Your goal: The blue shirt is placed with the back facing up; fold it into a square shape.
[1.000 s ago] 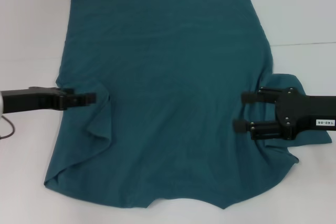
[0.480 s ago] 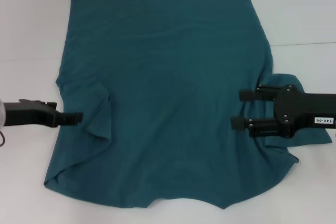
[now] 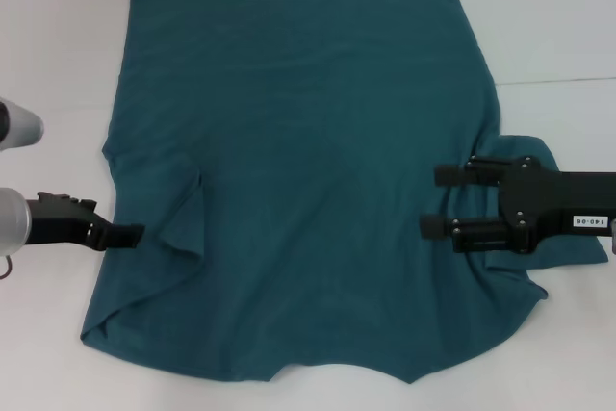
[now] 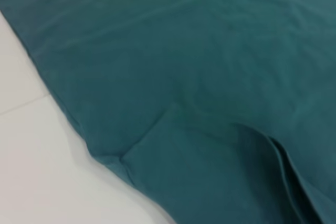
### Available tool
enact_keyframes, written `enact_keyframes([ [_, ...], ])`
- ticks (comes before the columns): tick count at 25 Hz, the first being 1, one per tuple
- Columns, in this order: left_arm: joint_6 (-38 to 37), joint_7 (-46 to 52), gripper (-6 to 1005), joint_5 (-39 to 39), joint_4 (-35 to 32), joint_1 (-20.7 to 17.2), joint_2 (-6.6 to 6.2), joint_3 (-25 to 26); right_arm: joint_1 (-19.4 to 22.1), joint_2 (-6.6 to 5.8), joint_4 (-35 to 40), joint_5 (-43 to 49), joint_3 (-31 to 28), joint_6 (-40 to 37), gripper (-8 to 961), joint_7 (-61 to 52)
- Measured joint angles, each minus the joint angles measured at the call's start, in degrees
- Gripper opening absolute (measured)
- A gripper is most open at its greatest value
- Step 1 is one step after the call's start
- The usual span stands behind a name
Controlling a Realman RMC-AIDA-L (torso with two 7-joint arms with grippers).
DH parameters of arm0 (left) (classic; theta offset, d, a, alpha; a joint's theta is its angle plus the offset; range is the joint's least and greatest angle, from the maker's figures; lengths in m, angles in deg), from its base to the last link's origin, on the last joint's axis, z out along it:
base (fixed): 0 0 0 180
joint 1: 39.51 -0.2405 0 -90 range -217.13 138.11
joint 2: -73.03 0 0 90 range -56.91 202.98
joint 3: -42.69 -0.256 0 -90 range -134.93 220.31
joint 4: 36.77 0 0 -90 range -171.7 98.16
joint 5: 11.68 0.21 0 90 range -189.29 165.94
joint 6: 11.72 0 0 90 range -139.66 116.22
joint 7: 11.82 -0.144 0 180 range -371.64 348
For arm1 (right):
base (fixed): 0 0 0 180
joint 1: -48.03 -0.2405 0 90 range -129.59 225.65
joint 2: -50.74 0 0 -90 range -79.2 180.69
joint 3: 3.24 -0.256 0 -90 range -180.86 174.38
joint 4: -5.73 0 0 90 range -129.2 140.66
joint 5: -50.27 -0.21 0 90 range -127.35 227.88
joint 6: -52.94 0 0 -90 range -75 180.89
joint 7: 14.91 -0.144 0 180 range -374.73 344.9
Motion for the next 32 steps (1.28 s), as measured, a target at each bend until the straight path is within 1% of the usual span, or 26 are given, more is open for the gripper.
enact_keyframes([
  [6, 2.57, 1.15, 840, 0.66, 0.54, -0.09, 0.07, -2.64, -0.13, 0.0, -0.1, 0.0, 0.13, -0.27, 881, 0.03],
  [16, 2.75, 1.28, 840, 0.44, 1.74, 0.16, 0.33, -5.26, 0.32, 0.0, -0.58, 0.18, 0.3, -0.32, 880, 1.42],
  [20, 2.8, 1.28, 840, -0.66, 1.8, 0.56, 0.44, -5.87, 0.37, 0.0, -0.99, 0.15, 0.33, -0.31, 880, 1.94],
  [30, 3.83, 1.93, 840, -6.67, 2.62, 1.19, 0.59, -12.34, 0.39, 0.0, -2.17, 0.1, 0.31, -0.07, 879, 2.79],
  [31, 3.83, 1.93, 840, -6.67, 2.62, 1.19, 0.59, -12.34, 0.39, 0.0, -2.2, 0.1, 0.31, -0.03, 879, 2.82],
  [32, 3.94, 1.96, 840, -8.3, 2.62, 1.24, 0.62, -13.33, 0.39, 0.0, -2.22, 0.09, 0.3, -0.02, 879, 2.84],
])
